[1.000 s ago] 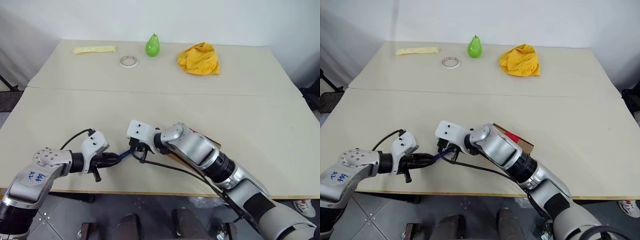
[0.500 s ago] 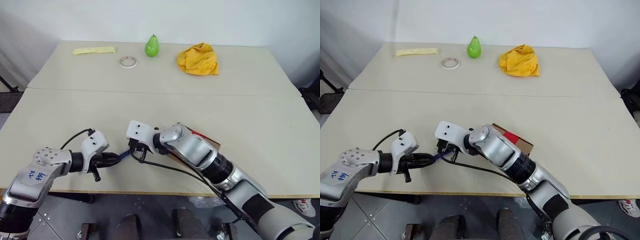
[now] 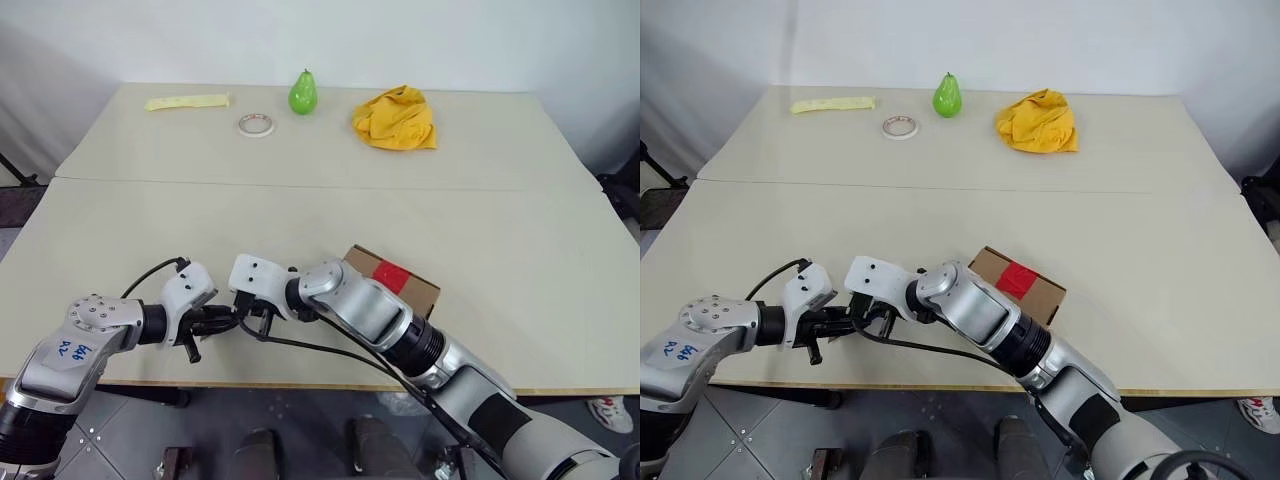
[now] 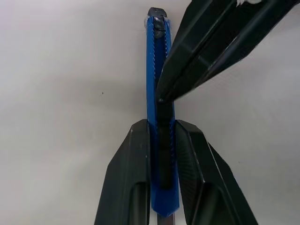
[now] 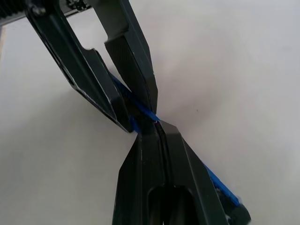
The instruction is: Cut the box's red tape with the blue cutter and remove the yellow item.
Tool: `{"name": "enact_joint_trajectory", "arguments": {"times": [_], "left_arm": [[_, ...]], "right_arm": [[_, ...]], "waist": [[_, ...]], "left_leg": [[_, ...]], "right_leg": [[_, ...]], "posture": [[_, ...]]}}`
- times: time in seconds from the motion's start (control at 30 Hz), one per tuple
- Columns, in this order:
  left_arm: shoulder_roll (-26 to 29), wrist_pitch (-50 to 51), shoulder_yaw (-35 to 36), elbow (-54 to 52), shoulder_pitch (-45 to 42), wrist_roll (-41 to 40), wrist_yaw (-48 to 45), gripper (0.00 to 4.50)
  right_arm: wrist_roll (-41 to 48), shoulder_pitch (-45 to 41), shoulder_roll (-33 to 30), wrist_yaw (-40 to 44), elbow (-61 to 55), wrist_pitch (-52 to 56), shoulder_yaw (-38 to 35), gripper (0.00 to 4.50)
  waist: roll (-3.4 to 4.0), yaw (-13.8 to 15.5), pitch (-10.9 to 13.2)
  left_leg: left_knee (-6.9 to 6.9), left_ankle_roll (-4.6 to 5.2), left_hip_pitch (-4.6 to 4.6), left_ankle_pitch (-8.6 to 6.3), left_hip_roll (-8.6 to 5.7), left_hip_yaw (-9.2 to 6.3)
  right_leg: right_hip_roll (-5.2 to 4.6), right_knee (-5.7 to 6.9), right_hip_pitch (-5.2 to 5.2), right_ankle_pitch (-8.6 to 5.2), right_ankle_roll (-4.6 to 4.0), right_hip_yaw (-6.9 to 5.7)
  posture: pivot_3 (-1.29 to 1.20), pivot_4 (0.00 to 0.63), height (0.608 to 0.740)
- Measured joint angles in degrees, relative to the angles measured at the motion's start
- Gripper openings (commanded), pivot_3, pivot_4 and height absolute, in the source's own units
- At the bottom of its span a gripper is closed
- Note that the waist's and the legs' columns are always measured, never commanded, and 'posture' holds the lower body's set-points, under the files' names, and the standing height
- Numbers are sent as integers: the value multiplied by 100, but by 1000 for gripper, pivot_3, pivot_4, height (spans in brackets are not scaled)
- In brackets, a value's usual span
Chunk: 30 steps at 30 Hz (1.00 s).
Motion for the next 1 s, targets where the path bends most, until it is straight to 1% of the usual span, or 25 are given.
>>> {"name": "enact_joint_trajectory", "arguments": {"times": [0.1, 0.33, 0.53, 0.7, 1.0], "left_arm": [[0, -46, -16, 2, -1, 9, -8, 454], [0, -122, -20, 19, -4, 25, -83, 454], [0, -156, -63, 53, -64, 40, -143, 454], [0, -166, -128, 141, -161, 55, -204, 454], [0, -163, -163, 179, -209, 56, -234, 454]], "right_arm": [[4, -6, -24, -4, -44, 110, -91, 6], [-2, -100, -321, -78, -430, 394, -376, 6], [-26, -38, -581, -98, -433, 403, -310, 6], [-69, -2, -691, -90, -432, 370, -248, 6], [-107, 45, -764, -6, -597, 360, -141, 6]], "waist": [[0, 4, 0], [0, 32, 0], [2, 71, 2], [5, 131, 3], [5, 142, 3]], "left_leg": [[-7, 0, -2, 0, -1, 0], [-42, 1, -1, 2, -6, 1], [-48, 1, -1, 2, -7, 3], [-47, 2, -1, 3, -7, 5], [-46, 3, -1, 3, -8, 5]], "right_leg": [[-2, -5, -1, 0, 0, -2], [-15, -22, -6, 0, 0, -36], [-27, -23, -7, 0, 0, -120], [-26, -22, -7, 0, 0, -128], [-24, -21, -6, 1, 0, -130]], "posture": [[0, 150, 740], [0, 150, 740], [0, 150, 740], [0, 150, 740], [0, 150, 740]]}}
